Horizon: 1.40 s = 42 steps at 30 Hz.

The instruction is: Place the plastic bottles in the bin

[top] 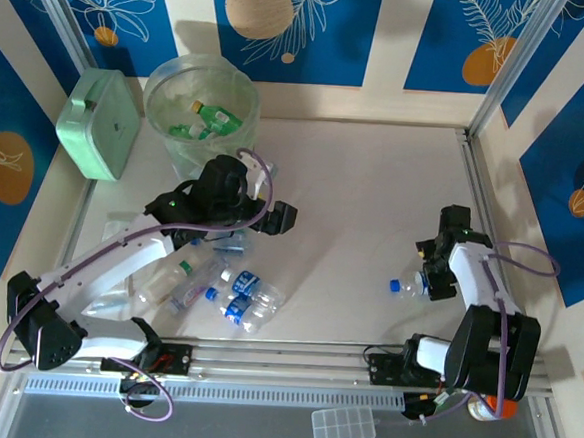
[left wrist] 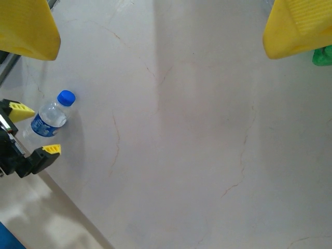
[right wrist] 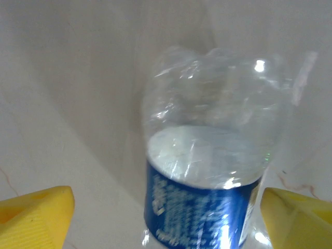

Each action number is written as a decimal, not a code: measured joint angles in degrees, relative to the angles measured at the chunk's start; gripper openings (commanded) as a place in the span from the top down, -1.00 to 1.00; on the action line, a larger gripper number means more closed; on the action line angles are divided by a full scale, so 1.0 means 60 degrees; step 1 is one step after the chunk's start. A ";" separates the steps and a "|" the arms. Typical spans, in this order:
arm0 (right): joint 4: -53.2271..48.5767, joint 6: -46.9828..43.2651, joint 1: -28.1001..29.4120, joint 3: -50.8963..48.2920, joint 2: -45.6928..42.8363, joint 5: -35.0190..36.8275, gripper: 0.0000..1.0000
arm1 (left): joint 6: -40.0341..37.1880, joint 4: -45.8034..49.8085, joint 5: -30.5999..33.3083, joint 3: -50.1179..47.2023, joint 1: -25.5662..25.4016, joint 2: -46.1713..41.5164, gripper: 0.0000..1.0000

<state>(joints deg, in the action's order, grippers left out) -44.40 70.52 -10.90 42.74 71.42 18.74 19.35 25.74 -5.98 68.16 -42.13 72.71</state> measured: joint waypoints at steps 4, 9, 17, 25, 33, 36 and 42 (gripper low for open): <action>0.0739 0.0058 -0.0302 -0.0390 0.0437 -0.0208 -0.59 | -0.0066 -0.0047 -0.0033 -0.0106 0.0000 0.0069 -0.99; 0.1435 0.0117 -0.0444 -0.0838 0.0892 -0.0535 -0.11 | -0.0073 -0.0080 -0.0036 -0.0106 0.0000 0.0157 -0.99; 0.2361 0.0375 -0.0466 -0.0940 0.1027 -0.1038 0.42 | -0.0153 -0.0076 -0.0029 -0.0106 0.0000 0.0164 -0.99; 0.2688 0.1275 0.0918 -0.0933 0.0761 -0.2426 0.44 | -0.0040 -0.0073 -0.0076 -0.0044 0.0000 0.0178 -1.00; 0.0506 0.2269 0.2856 -0.0896 -0.2863 -0.2878 0.44 | 0.0342 -0.0149 -0.0226 -0.0011 0.0000 0.0299 -1.00; -0.0087 0.2860 0.3559 -0.1300 -0.4528 -0.2892 0.45 | 0.0477 -0.0149 -0.0302 -0.0011 0.0000 0.0353 -1.00; 0.0109 0.3625 0.4182 -0.2769 -0.6000 -0.2914 0.45 | 0.0481 -0.0131 -0.0463 0.0255 0.0000 0.0594 -1.00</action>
<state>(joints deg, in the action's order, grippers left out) -43.75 92.27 14.20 26.13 35.42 1.26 22.24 24.95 -8.75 69.69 -42.13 76.27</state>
